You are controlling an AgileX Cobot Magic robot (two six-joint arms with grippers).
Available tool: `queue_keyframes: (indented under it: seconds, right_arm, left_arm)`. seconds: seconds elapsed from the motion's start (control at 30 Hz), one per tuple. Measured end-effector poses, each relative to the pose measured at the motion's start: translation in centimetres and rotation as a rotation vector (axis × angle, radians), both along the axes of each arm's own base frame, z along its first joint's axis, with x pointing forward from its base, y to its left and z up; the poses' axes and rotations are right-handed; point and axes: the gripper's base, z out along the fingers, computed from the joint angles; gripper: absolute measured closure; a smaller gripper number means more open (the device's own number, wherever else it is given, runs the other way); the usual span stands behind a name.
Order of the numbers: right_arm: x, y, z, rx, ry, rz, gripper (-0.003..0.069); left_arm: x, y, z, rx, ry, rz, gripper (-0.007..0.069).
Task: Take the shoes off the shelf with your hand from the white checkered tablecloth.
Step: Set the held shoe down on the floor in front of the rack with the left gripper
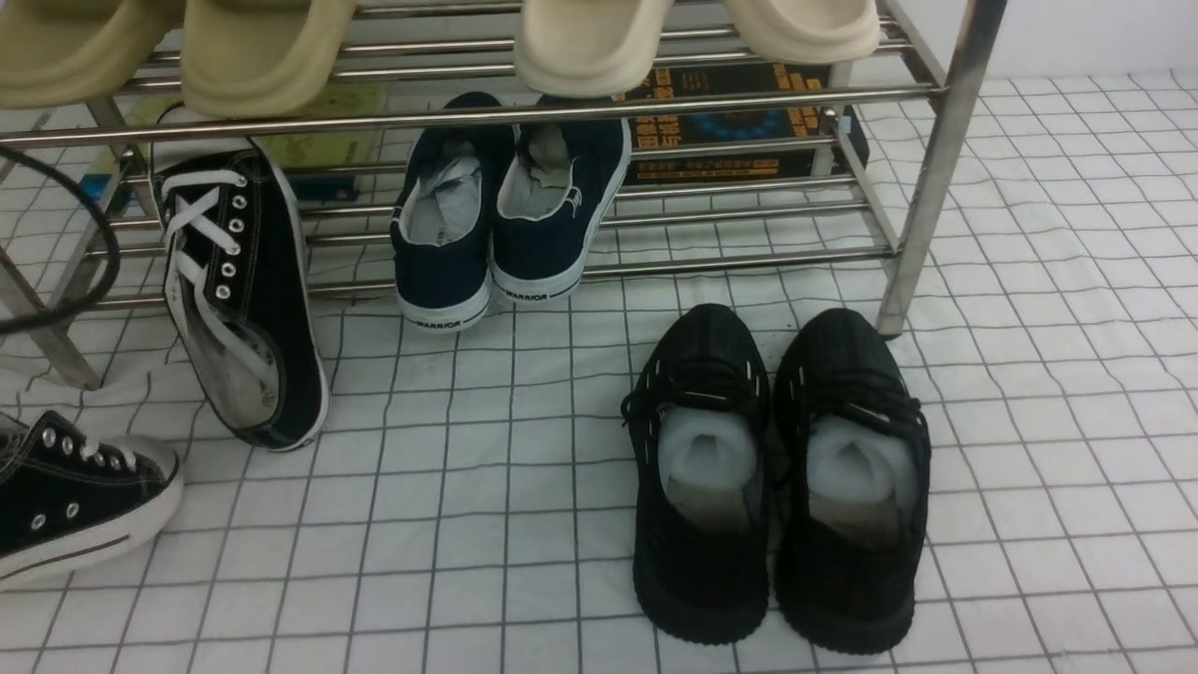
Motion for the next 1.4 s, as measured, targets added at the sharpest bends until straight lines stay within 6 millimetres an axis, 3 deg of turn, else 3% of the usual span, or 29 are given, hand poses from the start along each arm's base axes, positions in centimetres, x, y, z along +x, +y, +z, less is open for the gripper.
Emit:
queue_keyframes:
  seconds: [0.2,0.5,0.8,0.9,1.03,1.07,1.17,1.23,1.4]
  right_arm:
    - [0.0,0.0,0.0,0.000,0.000,0.000,0.0420]
    - [0.0,0.0,0.0,0.000,0.000,0.000,0.0420]
    - [0.0,0.0,0.0,0.000,0.000,0.000,0.0420]
    - [0.0,0.0,0.0,0.000,0.000,0.000,0.0420]
    - [0.0,0.0,0.0,0.000,0.000,0.000,0.0420]
    - [0.0,0.0,0.0,0.000,0.000,0.000,0.0420]
    - [0.0,0.0,0.0,0.000,0.000,0.000,0.0420]
    - [0.0,0.0,0.0,0.000,0.000,0.000,0.0420]
    - [0.0,0.0,0.0,0.001,0.000,0.000,0.0420]
  left_arm:
    - [-1.1,0.0,-1.2,0.020,-0.015,-0.001,0.0603]
    - [-0.6,0.0,3.6,0.031,-0.253,0.032,0.0603]
    - [0.4,0.4,3.8,0.023,-0.365,0.128,0.0603]
    - [1.2,0.5,2.7,0.015,-0.355,0.141,0.0603]
    - [2.2,0.4,-1.3,-0.031,-0.204,0.137,0.0596]
    - [2.3,0.4,-1.4,-0.031,-0.197,0.135,0.0595]
    - [2.7,0.3,-4.2,-0.052,-0.036,0.110,0.0552]
    - [3.0,0.2,-4.7,-0.056,-0.014,0.100,0.0533]
    - [3.3,0.2,-5.2,-0.051,0.050,0.035,0.0403]
